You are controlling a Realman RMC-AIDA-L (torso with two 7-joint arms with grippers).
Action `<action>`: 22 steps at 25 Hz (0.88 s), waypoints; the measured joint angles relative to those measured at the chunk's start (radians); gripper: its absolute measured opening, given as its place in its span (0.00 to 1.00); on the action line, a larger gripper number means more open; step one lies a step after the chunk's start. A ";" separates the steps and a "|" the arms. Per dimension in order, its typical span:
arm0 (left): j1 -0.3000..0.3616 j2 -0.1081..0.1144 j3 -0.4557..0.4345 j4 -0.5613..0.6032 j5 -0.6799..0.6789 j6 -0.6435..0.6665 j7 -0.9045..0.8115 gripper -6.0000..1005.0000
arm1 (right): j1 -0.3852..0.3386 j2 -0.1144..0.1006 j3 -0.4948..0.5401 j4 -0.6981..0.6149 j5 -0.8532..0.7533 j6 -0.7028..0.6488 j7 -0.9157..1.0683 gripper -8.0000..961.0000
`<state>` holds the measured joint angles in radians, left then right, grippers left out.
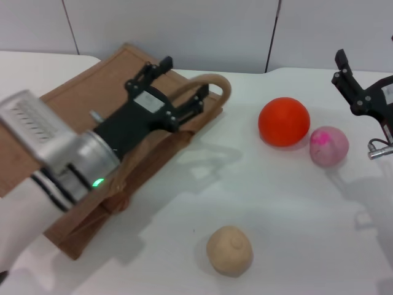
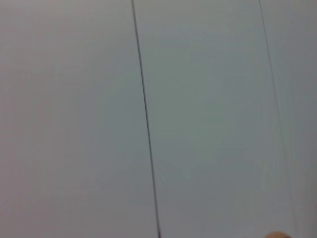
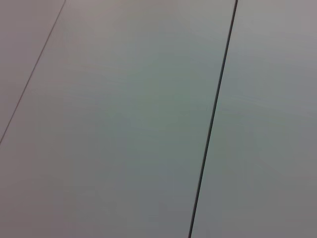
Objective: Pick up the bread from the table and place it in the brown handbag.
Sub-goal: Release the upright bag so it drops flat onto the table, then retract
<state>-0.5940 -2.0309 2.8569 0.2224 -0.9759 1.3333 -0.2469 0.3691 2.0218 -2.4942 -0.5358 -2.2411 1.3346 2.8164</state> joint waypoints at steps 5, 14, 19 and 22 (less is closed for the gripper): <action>0.023 0.002 0.000 -0.138 0.040 0.294 -0.219 0.87 | 0.001 0.000 -0.003 0.001 0.004 0.000 0.000 0.95; 0.048 -0.007 -0.008 -0.322 -0.057 0.286 -0.428 0.87 | 0.007 -0.001 -0.008 0.002 0.009 -0.003 0.000 0.95; 0.093 -0.009 -0.009 -0.273 -0.194 0.299 -0.274 0.87 | 0.008 -0.001 -0.008 0.006 0.009 -0.003 0.000 0.95; 0.119 -0.010 -0.010 -0.205 -0.339 0.293 -0.145 0.87 | 0.008 0.000 -0.006 0.008 0.015 -0.003 0.000 0.95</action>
<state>-0.4749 -2.0411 2.8468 0.0172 -1.3147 1.6261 -0.3924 0.3772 2.0219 -2.5007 -0.5280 -2.2264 1.3313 2.8164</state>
